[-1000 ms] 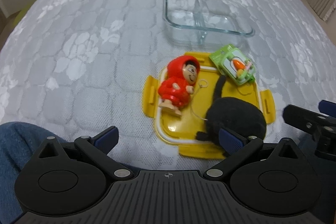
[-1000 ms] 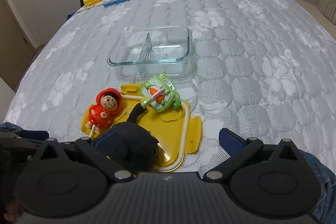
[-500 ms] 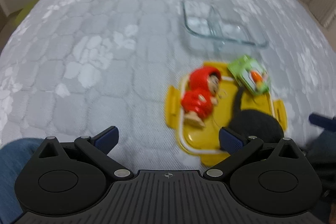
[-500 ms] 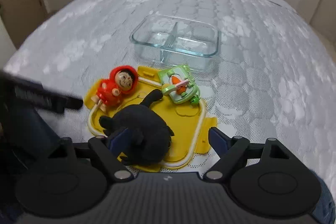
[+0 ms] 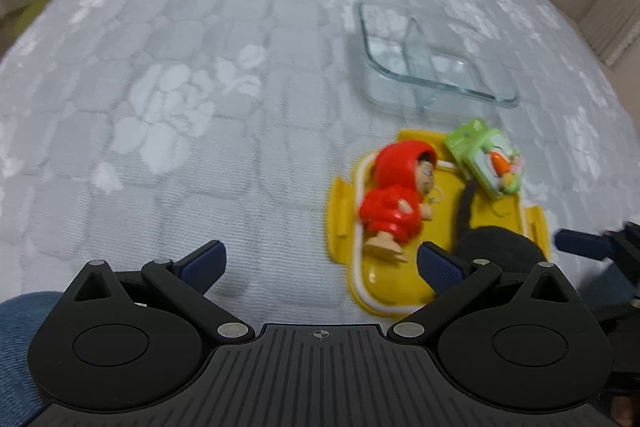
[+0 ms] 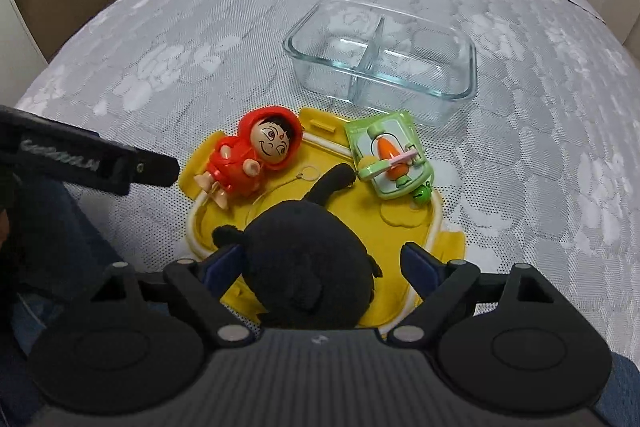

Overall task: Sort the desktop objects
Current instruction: 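Reach the right gripper to the black plush toy and grasp it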

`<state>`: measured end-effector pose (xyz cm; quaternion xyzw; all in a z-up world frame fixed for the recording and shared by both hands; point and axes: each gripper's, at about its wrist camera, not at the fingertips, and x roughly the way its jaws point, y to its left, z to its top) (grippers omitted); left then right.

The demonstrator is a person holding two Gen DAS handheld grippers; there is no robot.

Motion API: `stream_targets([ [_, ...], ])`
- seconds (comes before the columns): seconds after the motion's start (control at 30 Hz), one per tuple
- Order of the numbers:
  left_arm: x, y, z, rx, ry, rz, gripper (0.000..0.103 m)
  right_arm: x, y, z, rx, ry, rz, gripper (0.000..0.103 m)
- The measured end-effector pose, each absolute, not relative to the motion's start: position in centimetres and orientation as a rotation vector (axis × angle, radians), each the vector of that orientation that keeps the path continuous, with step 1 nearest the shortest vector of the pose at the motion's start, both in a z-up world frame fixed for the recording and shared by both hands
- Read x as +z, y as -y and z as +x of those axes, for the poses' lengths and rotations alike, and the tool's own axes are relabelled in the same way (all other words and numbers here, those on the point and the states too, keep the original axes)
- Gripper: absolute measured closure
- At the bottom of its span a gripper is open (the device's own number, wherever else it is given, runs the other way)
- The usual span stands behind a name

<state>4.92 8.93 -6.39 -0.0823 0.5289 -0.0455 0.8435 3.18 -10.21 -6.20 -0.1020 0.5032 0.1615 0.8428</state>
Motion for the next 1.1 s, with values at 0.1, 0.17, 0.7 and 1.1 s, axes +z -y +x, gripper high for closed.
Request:
stream_targets([
  [0.1, -6.8, -8.8, 5.0, -0.109, -1.136, -0.181, 0.000, -6.5, 10.0, 3.3, 0.347, -1.069, -0.214, 0.013],
  [0.17, -7.1, -8.7, 5.1, -0.115, -1.147, -0.187, 0.000, -6.7, 10.0, 3.2, 0.346, -1.069, -0.214, 0.011],
  [0.7, -7.8, -8.2, 5.1, -0.147, -1.188, -0.203, 0.000, -7.0, 10.0, 3.3, 0.392, -1.093, -0.165, 0.029],
  [1.1, -8.3, -8.0, 5.7, -0.194, -1.211, -0.273, 0.000, -5.7, 13.9, 3.9, 0.350, -1.103, 0.002, 0.037],
])
